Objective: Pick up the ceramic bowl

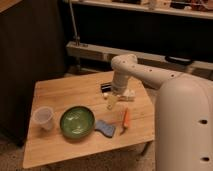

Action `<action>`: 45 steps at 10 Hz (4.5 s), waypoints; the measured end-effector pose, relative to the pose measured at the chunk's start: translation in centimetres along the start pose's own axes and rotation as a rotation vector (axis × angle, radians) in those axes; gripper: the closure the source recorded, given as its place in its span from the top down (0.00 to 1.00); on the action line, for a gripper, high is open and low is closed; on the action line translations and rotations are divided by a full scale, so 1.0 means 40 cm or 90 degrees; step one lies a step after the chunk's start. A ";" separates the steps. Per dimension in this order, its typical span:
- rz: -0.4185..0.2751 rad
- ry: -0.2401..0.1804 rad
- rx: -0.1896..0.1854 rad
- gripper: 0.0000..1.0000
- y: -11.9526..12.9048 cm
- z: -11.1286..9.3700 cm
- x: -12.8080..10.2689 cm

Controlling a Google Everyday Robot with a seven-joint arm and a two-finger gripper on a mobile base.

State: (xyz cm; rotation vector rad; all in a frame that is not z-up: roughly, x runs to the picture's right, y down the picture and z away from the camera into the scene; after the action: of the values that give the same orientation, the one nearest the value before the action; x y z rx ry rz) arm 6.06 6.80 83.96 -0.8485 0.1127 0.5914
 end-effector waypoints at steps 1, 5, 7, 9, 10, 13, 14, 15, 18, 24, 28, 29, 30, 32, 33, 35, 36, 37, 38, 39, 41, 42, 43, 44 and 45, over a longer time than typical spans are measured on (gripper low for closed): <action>0.000 0.000 0.000 0.80 0.000 0.000 0.000; 0.000 0.000 0.000 0.80 0.000 0.000 0.000; 0.000 0.000 0.000 0.80 0.000 0.000 0.000; 0.000 0.000 0.000 0.80 0.000 0.000 0.000; 0.000 0.000 0.000 0.80 0.000 0.000 0.000; 0.000 0.000 0.000 0.80 0.000 0.000 0.000; 0.000 0.000 0.000 0.80 0.000 0.000 0.000; 0.000 0.000 0.000 0.80 0.000 0.000 0.000; 0.004 0.001 0.001 0.80 -0.001 0.001 -0.002; 0.212 -0.068 -0.021 0.80 0.000 -0.063 -0.059; 0.209 -0.078 -0.014 0.80 0.083 -0.063 -0.171; 0.206 -0.087 -0.043 0.80 0.099 -0.043 -0.195; 0.199 -0.092 -0.081 0.80 0.115 -0.010 -0.204; 0.166 -0.092 -0.116 0.80 0.160 0.027 -0.216; 0.142 -0.090 -0.129 0.80 0.180 0.051 -0.238; 0.109 -0.082 -0.147 0.80 0.211 0.072 -0.266; 0.100 -0.072 -0.154 0.80 0.219 0.089 -0.261; 0.090 -0.070 -0.160 0.80 0.230 0.099 -0.271; 0.082 -0.067 -0.165 0.80 0.235 0.113 -0.274; 0.078 -0.066 -0.169 0.76 0.236 0.119 -0.274; 0.060 -0.055 -0.182 0.59 0.253 0.147 -0.284; 0.056 -0.050 -0.188 0.58 0.257 0.158 -0.284; 0.053 -0.045 -0.192 0.58 0.260 0.166 -0.281; 0.047 -0.039 -0.191 0.58 0.267 0.173 -0.283; 0.043 -0.032 -0.189 0.58 0.272 0.179 -0.286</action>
State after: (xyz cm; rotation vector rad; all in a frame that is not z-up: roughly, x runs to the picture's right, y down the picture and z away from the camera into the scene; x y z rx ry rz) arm -10.28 12.53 85.10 -1.1202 0.0061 0.7028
